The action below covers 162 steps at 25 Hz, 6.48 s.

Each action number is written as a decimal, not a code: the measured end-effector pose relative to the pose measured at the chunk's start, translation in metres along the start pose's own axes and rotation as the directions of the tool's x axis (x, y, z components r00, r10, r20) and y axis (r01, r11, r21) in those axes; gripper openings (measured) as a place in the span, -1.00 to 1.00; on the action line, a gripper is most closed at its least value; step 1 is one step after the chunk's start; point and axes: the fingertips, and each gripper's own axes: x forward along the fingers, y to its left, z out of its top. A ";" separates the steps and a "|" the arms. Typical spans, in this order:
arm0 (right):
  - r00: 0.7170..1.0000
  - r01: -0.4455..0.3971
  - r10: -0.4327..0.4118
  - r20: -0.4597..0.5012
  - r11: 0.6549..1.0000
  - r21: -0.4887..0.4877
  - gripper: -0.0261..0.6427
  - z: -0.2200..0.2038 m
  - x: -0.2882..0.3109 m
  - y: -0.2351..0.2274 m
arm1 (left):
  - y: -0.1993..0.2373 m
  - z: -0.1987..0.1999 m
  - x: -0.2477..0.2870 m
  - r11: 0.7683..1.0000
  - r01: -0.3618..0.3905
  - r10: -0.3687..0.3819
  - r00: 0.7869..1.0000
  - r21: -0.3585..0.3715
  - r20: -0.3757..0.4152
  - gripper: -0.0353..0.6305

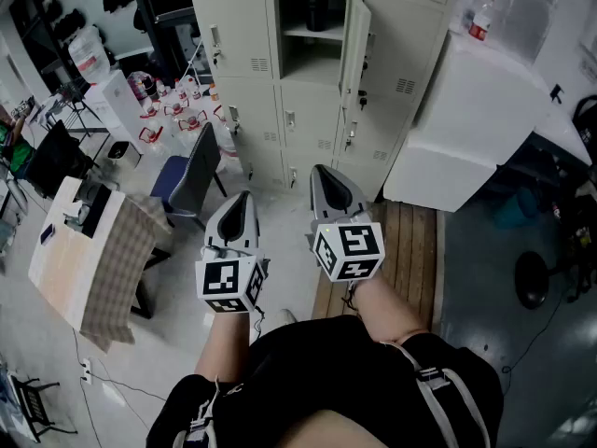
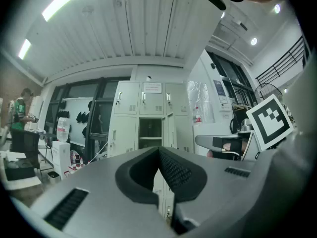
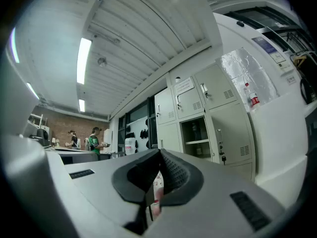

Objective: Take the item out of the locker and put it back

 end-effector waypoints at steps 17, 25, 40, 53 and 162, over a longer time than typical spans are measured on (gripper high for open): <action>0.998 0.057 -0.056 0.020 0.998 -0.037 -0.88 -0.010 0.073 0.022 | 0.071 -0.009 0.043 0.999 0.041 -0.041 0.999 -0.007 -0.002 -0.86; 0.993 0.115 -0.114 0.010 0.993 -0.032 -0.88 -0.015 0.105 0.023 | 0.096 -0.030 0.070 0.995 0.094 -0.096 0.994 -0.032 -0.046 -0.86; 0.984 0.171 -0.168 0.054 0.984 -0.056 -0.88 -0.025 0.257 -0.052 | 0.154 -0.034 0.236 0.992 0.128 -0.128 0.992 0.004 -0.017 -0.86; 0.976 0.209 -0.206 0.064 0.977 -0.045 -0.88 -0.003 0.427 -0.182 | 0.173 -0.003 0.456 0.984 0.173 -0.173 0.985 0.036 0.012 -0.86; 0.833 0.495 -0.513 -0.208 0.858 -0.138 0.25 0.001 0.591 -0.333 | 0.175 0.003 0.664 0.785 0.619 -0.620 0.785 0.042 0.023 -0.86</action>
